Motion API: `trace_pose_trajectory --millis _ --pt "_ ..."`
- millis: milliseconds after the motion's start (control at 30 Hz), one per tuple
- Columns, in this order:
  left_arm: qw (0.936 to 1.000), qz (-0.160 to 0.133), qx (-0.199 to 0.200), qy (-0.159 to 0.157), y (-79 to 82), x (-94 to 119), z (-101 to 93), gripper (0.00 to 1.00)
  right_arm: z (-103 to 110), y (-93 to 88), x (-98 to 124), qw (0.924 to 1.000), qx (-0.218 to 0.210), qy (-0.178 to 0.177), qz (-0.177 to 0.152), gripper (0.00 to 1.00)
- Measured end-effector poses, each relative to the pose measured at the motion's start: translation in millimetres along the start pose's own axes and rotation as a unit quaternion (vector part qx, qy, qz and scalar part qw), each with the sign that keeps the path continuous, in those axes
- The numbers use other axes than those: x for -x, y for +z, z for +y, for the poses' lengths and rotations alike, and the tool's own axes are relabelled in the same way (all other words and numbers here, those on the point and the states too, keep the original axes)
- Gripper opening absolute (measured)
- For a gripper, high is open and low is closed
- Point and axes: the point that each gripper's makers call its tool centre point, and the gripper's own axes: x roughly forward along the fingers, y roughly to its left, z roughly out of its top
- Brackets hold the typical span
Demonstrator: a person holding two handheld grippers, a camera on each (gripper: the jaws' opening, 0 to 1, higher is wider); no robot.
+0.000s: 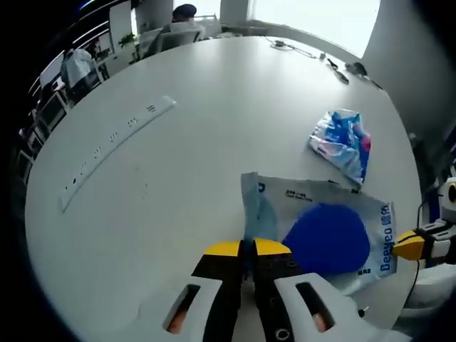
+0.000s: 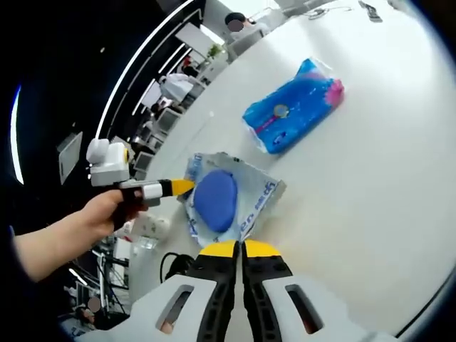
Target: Arrange the tabletop items into an orderly group along one side of the table until the central work area is clear of visible clutter.
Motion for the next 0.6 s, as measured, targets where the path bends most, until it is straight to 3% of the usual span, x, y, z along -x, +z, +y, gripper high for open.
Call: trace_pose_trajectory --millis 267,600 --pt "1.0 0.001 0.007 0.001 -5.3 15 -3.0 0.0 3 14.9 6 0.9994 0.03 0.005 -0.014 0.0" --pt "0.9995 -0.021 0.021 0.004 -2.7 42 -13.3 0.0 5 44.4 16 0.9973 0.064 0.01 -0.033 0.0"
